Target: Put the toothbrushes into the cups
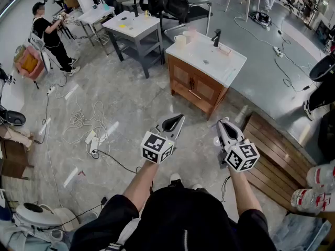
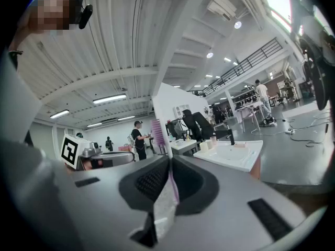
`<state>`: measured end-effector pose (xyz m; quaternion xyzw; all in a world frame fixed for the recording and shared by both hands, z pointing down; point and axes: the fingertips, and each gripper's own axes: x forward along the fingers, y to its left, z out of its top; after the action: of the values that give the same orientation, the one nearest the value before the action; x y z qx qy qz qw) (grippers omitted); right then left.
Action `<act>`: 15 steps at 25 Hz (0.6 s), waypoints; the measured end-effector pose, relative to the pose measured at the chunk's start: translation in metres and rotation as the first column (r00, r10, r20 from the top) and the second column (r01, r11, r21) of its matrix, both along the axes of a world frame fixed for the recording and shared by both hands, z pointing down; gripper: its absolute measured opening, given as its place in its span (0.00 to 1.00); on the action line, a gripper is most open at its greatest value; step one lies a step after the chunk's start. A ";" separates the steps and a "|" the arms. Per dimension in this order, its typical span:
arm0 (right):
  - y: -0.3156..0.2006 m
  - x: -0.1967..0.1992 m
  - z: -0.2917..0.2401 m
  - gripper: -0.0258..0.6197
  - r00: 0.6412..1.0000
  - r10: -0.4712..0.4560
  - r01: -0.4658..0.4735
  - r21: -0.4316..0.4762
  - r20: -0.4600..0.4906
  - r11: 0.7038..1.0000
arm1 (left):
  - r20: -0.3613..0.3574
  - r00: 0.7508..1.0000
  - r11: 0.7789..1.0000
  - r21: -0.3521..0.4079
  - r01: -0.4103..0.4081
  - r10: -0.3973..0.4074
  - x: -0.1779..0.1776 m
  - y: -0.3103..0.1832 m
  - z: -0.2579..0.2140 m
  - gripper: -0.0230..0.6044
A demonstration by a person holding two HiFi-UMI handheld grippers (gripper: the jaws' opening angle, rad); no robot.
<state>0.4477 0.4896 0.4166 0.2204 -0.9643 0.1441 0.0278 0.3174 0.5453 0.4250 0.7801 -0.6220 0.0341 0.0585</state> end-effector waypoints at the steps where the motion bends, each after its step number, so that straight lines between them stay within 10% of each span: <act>1: 0.001 -0.001 0.001 0.08 1.000 0.000 0.000 0.010 -0.013 1.000 | 0.000 1.000 1.000 -0.001 -0.001 0.001 -0.001 0.000 0.001 0.04; 15: 0.004 -0.015 0.008 0.08 1.000 -0.018 0.017 -0.003 -0.023 1.000 | -0.017 1.000 1.000 -0.009 0.005 -0.005 -0.010 0.003 0.008 0.04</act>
<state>0.4331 0.4939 0.4248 0.2136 -0.9656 0.1426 0.0406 0.3072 0.5488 0.4334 0.7785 -0.6233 0.0298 0.0673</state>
